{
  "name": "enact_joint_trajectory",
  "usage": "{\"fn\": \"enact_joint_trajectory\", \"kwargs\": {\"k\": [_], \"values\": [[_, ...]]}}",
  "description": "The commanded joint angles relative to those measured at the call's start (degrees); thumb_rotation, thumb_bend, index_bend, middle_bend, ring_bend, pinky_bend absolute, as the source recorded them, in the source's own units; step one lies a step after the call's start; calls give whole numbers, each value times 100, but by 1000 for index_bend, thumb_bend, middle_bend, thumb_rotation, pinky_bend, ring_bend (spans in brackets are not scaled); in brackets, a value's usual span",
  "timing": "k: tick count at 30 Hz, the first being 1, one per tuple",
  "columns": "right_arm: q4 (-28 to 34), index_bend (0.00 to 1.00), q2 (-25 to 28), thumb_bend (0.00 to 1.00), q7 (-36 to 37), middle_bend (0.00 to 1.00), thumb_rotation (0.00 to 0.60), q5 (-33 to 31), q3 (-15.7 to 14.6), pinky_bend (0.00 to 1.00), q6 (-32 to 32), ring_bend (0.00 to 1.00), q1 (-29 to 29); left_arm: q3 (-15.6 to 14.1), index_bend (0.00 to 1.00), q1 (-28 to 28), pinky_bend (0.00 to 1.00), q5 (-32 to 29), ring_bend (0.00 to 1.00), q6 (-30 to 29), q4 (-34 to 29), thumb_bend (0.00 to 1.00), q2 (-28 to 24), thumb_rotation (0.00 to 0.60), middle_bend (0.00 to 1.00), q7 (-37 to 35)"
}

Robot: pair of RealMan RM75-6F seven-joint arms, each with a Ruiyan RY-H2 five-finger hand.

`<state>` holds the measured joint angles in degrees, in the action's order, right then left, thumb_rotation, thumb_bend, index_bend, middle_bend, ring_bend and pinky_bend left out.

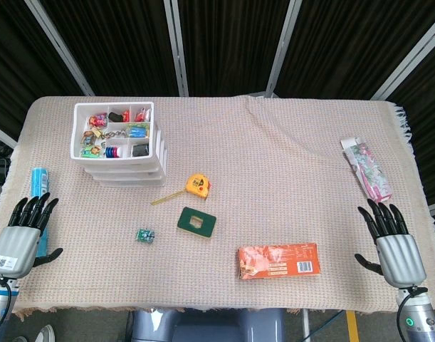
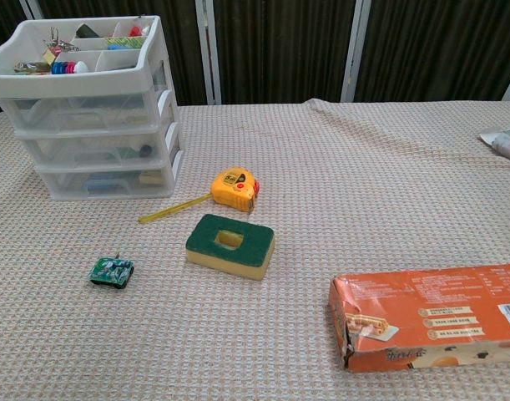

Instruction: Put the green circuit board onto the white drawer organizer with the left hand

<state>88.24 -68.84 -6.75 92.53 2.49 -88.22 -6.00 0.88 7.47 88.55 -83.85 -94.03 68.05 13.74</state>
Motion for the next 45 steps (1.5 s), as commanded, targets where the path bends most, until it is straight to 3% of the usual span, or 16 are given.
{"fn": "enact_joint_trajectory", "kwargs": {"k": [1, 20, 23, 24, 26, 28, 31, 37, 45], "values": [[0, 92, -1, 0, -1, 0, 600, -3, 1, 0, 3, 0, 0, 1, 0, -1, 0, -2, 0, -2, 1, 13, 1, 600, 0, -2], [9, 92, -28, 0, -102, 0, 600, -22, 24, 0, 25, 0, -14, 12, 0, 17, 0, -46, 0, 43, 34, 15, 17, 600, 0, -39], [3, 92, -33, 4, -114, 0, 600, -34, 26, 0, 34, 0, -14, 24, 0, 13, 2, -74, 0, 41, 18, 48, 25, 600, 0, -39], [1, 92, -32, 6, -118, 0, 600, -47, 29, 0, 34, 0, -10, 37, 0, 13, 25, -107, 4, 47, -5, 113, 34, 600, 0, -38], [-2, 92, -22, 7, -115, 0, 600, -59, 30, 0, 24, 0, 1, 102, 0, 25, 134, -192, 92, 46, -89, 271, 72, 600, 63, -66], [1, 92, -12, 8, -107, 0, 600, -55, 28, 0, 6, 0, 11, 221, 0, 58, 374, -287, 388, 24, -221, 475, 143, 600, 360, -211], [-9, 92, -9, 9, -106, 0, 600, -15, 11, 0, -8, 0, 14, 421, 0, 156, 538, -531, 645, 140, -471, 565, 237, 600, 661, -653], [-28, 93, -17, 9, -111, 0, 600, -2, 11, 0, -19, 0, 16, 936, 0, 523, 644, -1653, 836, 939, -1256, 577, 235, 600, 859, -1345], [-24, 95, -13, 8, -124, 0, 600, -20, 13, 0, 7, 0, 13, 1583, 0, 1090, 666, -3522, 865, 2199, -1865, 577, 214, 600, 898, -2131]]}}
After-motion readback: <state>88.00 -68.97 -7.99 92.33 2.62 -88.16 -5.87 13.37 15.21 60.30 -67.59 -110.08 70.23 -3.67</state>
